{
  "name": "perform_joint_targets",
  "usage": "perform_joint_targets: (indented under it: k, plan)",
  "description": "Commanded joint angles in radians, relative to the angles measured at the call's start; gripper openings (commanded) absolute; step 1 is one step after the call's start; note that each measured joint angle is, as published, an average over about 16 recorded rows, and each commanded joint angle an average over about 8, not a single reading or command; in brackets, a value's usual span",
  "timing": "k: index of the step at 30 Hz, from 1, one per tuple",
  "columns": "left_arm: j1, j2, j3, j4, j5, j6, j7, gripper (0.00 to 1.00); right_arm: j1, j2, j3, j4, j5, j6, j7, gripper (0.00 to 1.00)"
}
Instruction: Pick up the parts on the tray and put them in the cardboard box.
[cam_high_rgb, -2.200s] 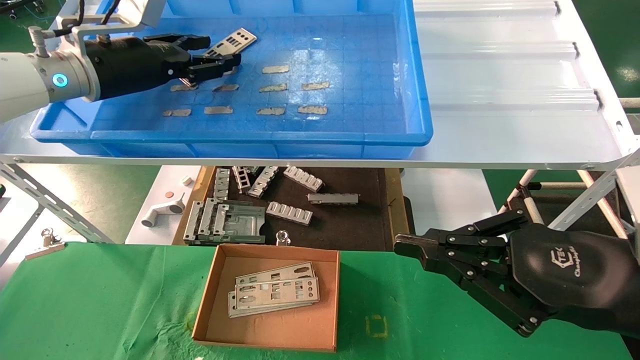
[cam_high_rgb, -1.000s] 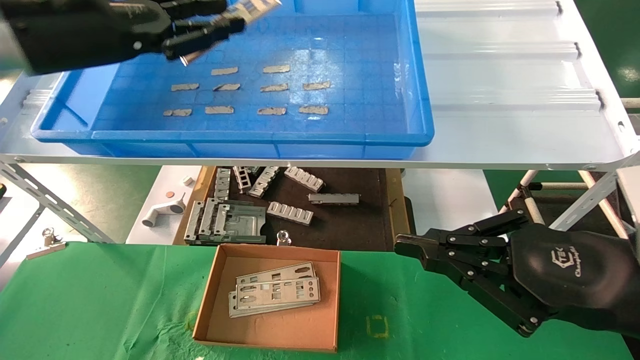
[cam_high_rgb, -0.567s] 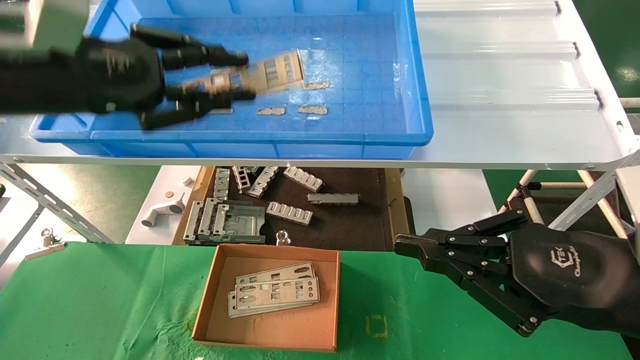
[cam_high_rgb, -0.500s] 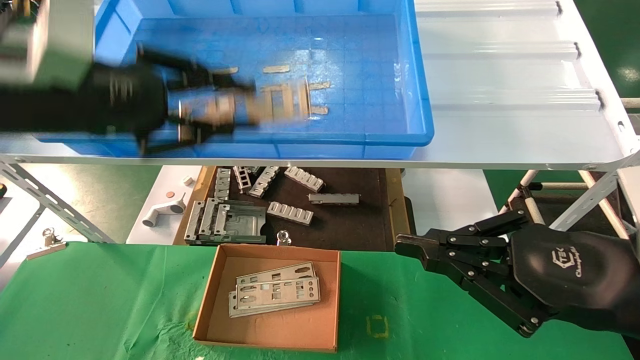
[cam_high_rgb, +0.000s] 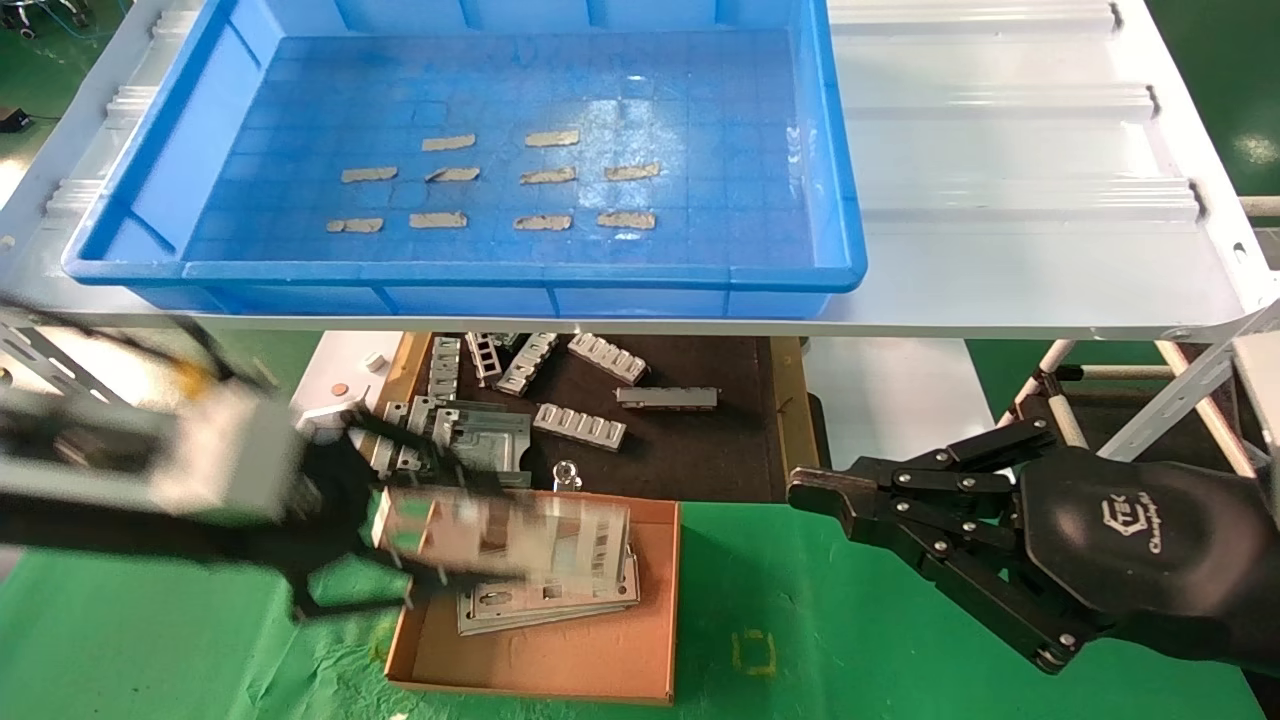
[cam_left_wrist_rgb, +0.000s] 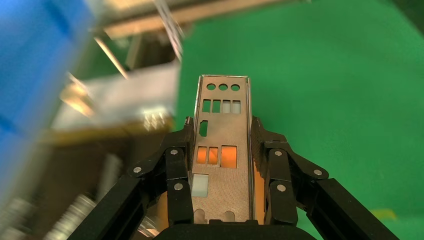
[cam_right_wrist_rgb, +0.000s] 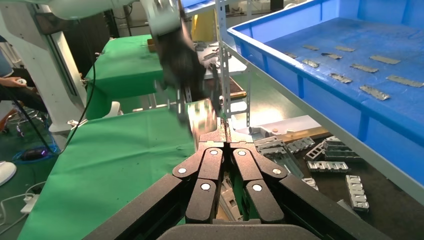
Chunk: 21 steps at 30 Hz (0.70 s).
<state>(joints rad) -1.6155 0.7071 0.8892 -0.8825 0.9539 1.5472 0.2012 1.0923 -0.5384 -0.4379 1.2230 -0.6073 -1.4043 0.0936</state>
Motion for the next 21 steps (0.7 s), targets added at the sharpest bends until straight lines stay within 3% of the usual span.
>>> perform_joint_targets:
  k: [1,9,21]
  plan:
    - [0.034,0.015,0.031,0.007,0.024,-0.007,0.013,0.0,0.0,0.0,0.0,0.0,0.0,0.0,0.0,0.0]
    - [0.126,0.118,0.084,0.159,0.117,-0.115,0.126,0.0,0.0,0.0,0.0,0.0,0.0,0.0,0.0,0.0]
    - [0.134,0.247,0.083,0.379,0.134,-0.185,0.252,0.0,0.0,0.0,0.0,0.0,0.0,0.0,0.0,0.0]
